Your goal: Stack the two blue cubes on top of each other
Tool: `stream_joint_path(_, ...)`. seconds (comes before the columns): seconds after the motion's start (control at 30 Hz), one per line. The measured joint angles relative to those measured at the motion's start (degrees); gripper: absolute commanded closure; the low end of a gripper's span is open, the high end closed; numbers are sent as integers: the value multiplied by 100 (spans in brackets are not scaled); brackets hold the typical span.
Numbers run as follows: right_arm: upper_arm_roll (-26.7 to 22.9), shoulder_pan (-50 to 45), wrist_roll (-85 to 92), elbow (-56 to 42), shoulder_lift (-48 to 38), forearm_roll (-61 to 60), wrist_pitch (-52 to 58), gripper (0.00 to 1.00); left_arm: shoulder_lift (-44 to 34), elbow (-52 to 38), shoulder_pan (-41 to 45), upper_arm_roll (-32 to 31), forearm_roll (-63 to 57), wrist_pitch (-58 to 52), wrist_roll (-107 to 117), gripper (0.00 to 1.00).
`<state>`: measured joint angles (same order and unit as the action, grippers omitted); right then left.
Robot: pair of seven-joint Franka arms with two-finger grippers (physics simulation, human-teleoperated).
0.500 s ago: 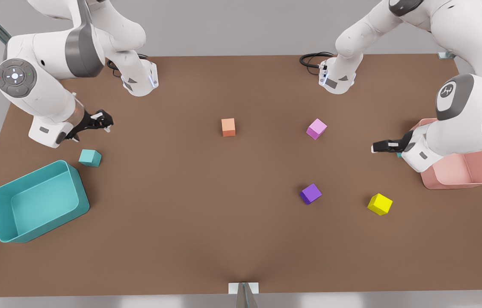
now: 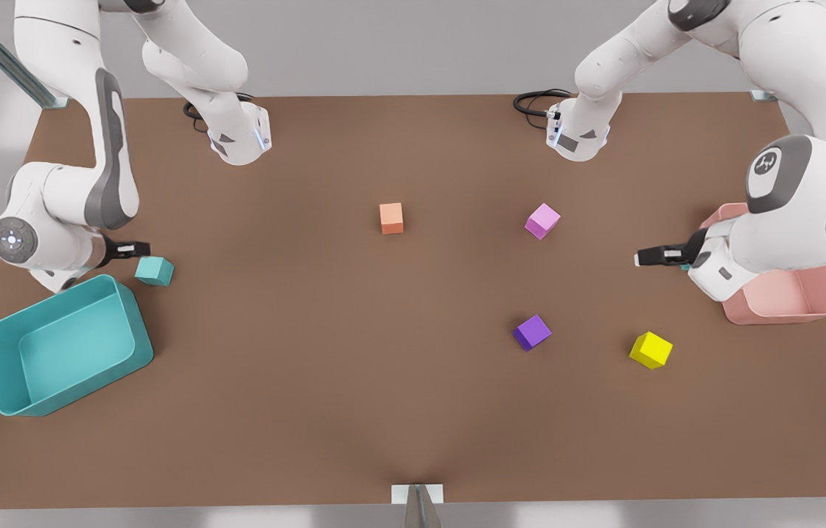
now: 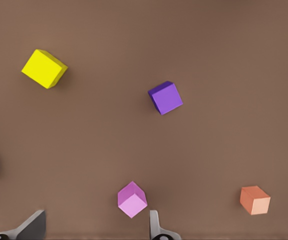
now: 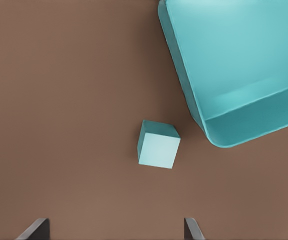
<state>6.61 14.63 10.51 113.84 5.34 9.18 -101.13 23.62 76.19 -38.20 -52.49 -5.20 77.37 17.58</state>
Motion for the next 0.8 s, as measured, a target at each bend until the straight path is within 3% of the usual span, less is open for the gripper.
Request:
stream_joint_path(0.2,-28,-461,-469,983,-185,137,-1241,0,114,3,-52,16,-10,-221,52,0)
stream_joint_path(0.4,-37,126,-805,1626,-254,163,-2214,0,196,4,-82,31,-38,-379,87,0)
stream_joint_path(0.57,-38,543,-1007,1802,-156,153,-2616,0,217,58,-103,34,-63,-450,107,0)
stream_joint_path(0.8,-37,395,-1199,1951,-75,125,-2823,0,229,273,-108,27,-138,-490,129,0)
